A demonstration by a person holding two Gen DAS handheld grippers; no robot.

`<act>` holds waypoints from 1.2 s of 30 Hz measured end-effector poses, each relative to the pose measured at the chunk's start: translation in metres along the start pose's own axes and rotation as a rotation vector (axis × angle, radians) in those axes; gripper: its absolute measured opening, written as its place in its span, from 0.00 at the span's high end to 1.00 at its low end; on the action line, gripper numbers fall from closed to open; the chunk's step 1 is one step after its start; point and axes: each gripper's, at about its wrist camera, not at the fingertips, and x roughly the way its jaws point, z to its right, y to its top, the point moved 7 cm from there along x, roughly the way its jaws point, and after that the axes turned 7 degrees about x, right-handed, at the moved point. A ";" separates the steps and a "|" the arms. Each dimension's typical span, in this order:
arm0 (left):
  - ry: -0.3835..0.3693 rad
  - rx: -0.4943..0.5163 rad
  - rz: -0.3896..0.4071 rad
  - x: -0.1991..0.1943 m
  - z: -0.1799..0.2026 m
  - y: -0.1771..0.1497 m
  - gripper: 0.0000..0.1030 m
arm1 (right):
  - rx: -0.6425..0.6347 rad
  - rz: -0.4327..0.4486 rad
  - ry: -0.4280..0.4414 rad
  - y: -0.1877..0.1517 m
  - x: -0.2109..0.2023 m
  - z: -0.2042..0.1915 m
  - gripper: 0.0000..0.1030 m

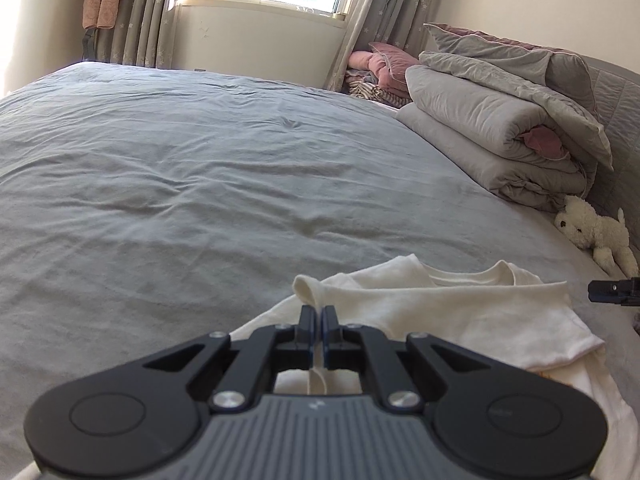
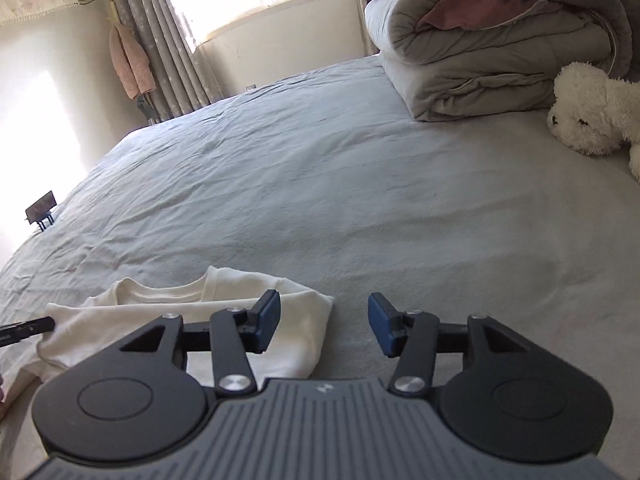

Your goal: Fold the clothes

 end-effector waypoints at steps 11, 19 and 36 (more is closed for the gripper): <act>-0.056 -0.038 -0.008 -0.013 0.009 0.005 0.97 | -0.071 -0.203 0.038 -0.046 0.002 0.006 0.91; -0.054 -0.052 -0.067 -0.001 0.006 -0.009 0.96 | -0.017 -0.181 0.048 -0.029 -0.016 0.020 0.43; -0.067 0.000 -0.061 0.003 0.007 -0.016 0.96 | -0.260 -0.011 -0.140 0.015 0.061 -0.007 0.93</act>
